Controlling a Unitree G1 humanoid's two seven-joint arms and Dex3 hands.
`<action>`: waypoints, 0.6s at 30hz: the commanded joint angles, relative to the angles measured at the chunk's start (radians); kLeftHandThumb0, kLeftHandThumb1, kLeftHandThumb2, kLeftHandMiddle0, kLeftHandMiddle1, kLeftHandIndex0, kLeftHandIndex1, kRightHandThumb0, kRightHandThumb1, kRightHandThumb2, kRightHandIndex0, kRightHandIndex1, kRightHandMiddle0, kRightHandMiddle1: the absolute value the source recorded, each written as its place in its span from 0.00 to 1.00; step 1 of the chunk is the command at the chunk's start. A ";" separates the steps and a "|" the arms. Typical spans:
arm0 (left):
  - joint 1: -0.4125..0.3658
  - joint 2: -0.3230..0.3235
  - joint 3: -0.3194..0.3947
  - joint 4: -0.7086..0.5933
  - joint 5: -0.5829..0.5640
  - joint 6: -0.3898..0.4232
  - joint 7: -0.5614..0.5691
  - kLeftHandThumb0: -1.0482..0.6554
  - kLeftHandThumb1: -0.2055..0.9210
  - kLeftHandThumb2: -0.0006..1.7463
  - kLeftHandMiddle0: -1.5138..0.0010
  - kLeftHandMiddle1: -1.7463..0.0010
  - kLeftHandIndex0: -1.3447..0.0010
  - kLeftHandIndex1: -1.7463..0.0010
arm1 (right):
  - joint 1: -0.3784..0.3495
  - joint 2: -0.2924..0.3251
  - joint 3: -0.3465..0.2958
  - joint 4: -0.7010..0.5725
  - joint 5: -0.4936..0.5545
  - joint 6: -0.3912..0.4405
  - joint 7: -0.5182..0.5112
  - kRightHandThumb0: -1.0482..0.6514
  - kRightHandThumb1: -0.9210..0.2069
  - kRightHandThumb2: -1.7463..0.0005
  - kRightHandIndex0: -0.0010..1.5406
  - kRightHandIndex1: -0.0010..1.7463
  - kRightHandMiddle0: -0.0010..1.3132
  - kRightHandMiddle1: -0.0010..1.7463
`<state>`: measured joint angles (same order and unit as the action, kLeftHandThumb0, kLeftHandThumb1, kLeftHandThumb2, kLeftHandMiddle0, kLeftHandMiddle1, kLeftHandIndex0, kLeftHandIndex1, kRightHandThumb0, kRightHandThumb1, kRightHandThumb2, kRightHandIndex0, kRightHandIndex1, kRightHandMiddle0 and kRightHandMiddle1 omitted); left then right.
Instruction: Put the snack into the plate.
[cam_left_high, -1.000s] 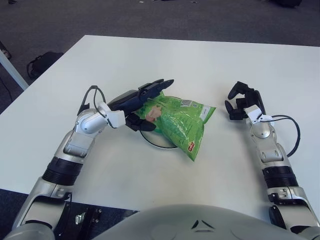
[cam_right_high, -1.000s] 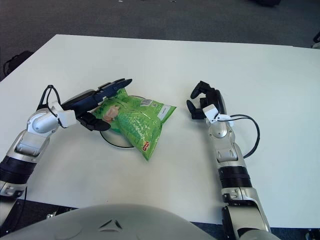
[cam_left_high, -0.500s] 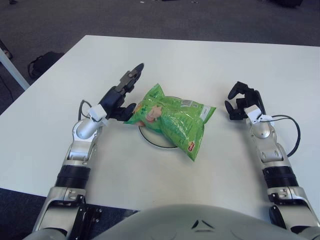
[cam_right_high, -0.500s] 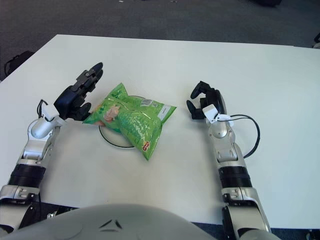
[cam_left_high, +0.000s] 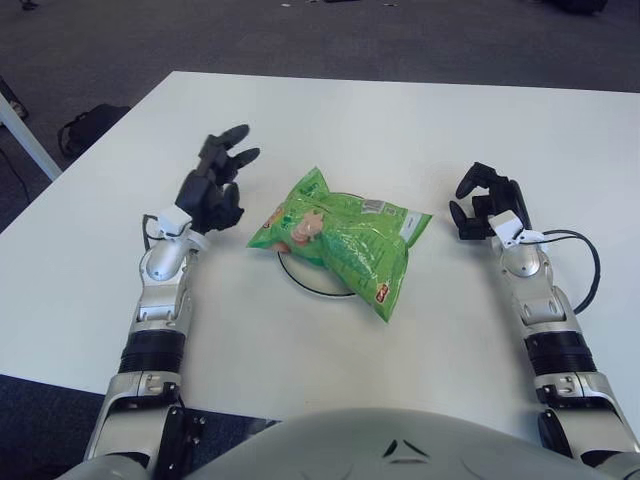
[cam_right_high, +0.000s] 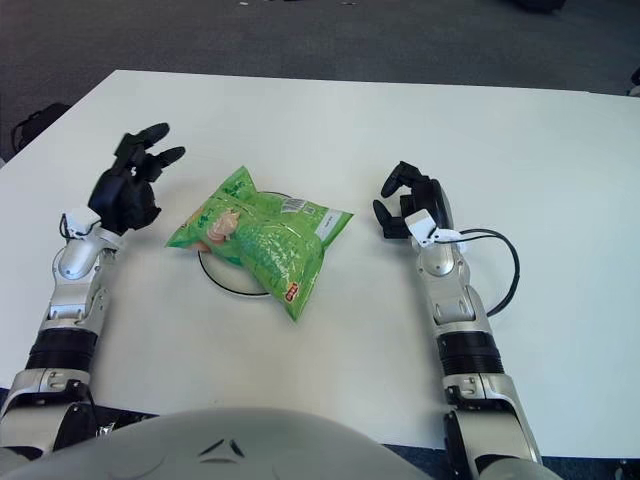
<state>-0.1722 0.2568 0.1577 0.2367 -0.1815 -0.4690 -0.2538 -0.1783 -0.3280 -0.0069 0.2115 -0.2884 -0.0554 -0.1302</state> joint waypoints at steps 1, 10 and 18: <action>0.037 -0.071 0.026 0.030 0.010 0.043 0.097 0.12 1.00 0.49 0.68 0.10 0.88 0.06 | 0.057 0.010 0.019 0.081 -0.008 0.031 0.018 0.31 0.62 0.18 0.87 1.00 0.53 1.00; -0.014 -0.097 0.080 0.160 0.036 0.126 0.276 0.30 0.90 0.50 0.45 0.00 0.66 0.00 | 0.060 0.010 0.023 0.070 -0.015 0.038 0.016 0.31 0.62 0.17 0.87 1.00 0.53 1.00; -0.016 -0.081 0.087 0.249 0.067 0.132 0.312 0.37 0.69 0.58 0.34 0.00 0.68 0.00 | 0.062 0.006 0.019 0.071 -0.012 0.036 0.017 0.31 0.62 0.18 0.87 1.00 0.53 1.00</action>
<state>-0.2531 0.2120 0.2483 0.4267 -0.1266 -0.3463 0.0519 -0.1789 -0.3377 -0.0101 0.2252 -0.2929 -0.0713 -0.1401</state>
